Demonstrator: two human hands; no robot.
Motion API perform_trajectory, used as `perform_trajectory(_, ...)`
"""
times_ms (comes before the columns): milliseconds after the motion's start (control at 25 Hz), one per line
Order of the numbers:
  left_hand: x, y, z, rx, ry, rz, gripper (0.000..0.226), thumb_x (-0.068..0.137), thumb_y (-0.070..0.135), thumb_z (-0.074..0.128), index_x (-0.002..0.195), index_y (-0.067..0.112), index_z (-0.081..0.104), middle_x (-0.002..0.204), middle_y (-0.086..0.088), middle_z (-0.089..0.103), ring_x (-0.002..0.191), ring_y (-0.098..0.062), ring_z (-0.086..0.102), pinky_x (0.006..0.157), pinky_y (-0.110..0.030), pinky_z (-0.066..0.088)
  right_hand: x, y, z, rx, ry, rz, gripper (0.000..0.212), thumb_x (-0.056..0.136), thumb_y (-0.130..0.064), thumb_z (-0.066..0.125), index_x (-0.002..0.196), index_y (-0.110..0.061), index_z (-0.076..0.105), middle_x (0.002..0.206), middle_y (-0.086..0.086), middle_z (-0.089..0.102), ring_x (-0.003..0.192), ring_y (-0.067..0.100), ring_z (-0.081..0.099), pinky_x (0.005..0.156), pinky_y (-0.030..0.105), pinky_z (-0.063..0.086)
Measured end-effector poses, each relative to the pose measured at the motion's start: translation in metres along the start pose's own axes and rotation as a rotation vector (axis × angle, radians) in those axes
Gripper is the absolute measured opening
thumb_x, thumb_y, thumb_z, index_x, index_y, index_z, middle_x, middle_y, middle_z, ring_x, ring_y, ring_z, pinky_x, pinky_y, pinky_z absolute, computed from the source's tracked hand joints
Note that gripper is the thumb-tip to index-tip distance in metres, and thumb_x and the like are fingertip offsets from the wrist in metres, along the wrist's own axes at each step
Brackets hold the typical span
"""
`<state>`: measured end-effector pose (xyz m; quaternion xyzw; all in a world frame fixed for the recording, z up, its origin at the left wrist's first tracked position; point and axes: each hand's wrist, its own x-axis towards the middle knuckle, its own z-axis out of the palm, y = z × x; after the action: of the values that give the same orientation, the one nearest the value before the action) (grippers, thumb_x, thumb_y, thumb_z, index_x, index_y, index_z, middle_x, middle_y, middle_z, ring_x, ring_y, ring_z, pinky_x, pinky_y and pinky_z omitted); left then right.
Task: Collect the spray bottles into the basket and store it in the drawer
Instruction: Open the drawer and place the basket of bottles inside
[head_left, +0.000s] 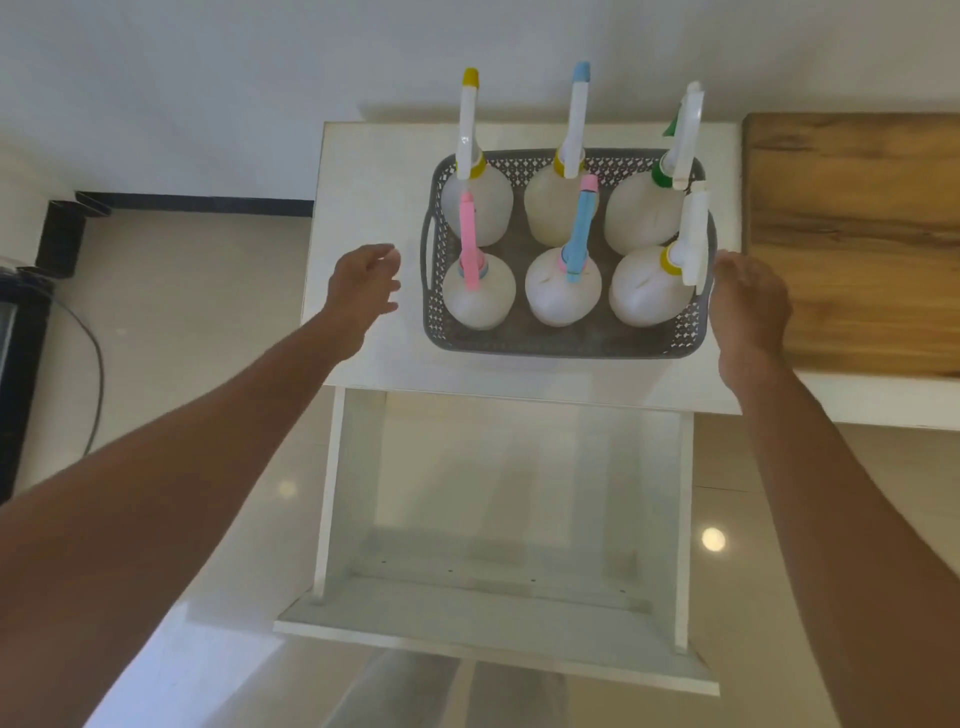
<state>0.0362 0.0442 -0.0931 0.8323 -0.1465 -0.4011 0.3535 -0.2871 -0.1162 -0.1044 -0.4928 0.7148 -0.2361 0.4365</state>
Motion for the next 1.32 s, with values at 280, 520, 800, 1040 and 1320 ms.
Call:
perform_trajectory(280,0.025,0.018,0.036,0.131,0.005,-0.014,0.018,0.099,0.017,0.053,0.113,0.014,0.064,0.109,-0.008,0.066,0.091,-0.022,0.061,0.074,-0.029,0.057,0.028,0.013,0.007,-0.252,0.052,-0.094,0.038,0.102,-0.026,0.048,0.133,-0.006,0.058,0.139,0.017,0.053,0.131,0.030,0.050,0.112,0.040,0.039)
perform_trajectory(520,0.029,0.008,0.034,0.215,0.059,0.126,0.023,0.091,0.012,0.071,0.113,0.013,0.066,0.092,-0.003,0.067,0.071,-0.014,0.067,0.048,-0.015,0.054,0.040,0.020,0.011,-0.358,0.004,-0.248,0.033,0.101,-0.017,0.044,0.102,0.002,0.071,0.103,0.022,0.070,0.093,0.033,0.059,0.073,0.032,0.035)
perform_trajectory(800,0.029,0.003,0.033,0.229,0.106,0.144,0.017,0.088,0.009,0.074,0.104,0.013,0.068,0.090,-0.005,0.071,0.073,-0.019,0.071,0.047,-0.018,0.054,0.042,0.022,0.008,-0.307,0.034,-0.216,0.026,0.099,-0.018,0.054,0.115,-0.008,0.073,0.113,0.011,0.073,0.099,0.021,0.063,0.083,0.021,0.041)
perform_trajectory(1040,0.003,-0.001,0.019,0.214,0.096,0.161,0.016,0.089,0.013,0.075,0.103,0.017,0.069,0.092,-0.001,0.071,0.079,-0.017,0.072,0.052,-0.019,0.055,0.015,0.020,-0.012,-0.236,0.021,-0.226,0.026,0.097,-0.018,0.057,0.116,-0.010,0.072,0.109,0.007,0.072,0.090,0.009,0.056,0.076,0.016,0.040)
perform_trajectory(1320,-0.057,-0.020,-0.011,0.081,0.081,0.176,0.017,0.090,0.009,0.071,0.106,0.014,0.070,0.092,-0.002,0.074,0.079,-0.013,0.073,0.063,-0.024,0.063,-0.041,0.025,-0.042,-0.182,-0.009,-0.231,0.029,0.097,-0.019,0.058,0.122,-0.011,0.070,0.107,0.001,0.069,0.086,-0.005,0.059,0.077,0.004,0.042)
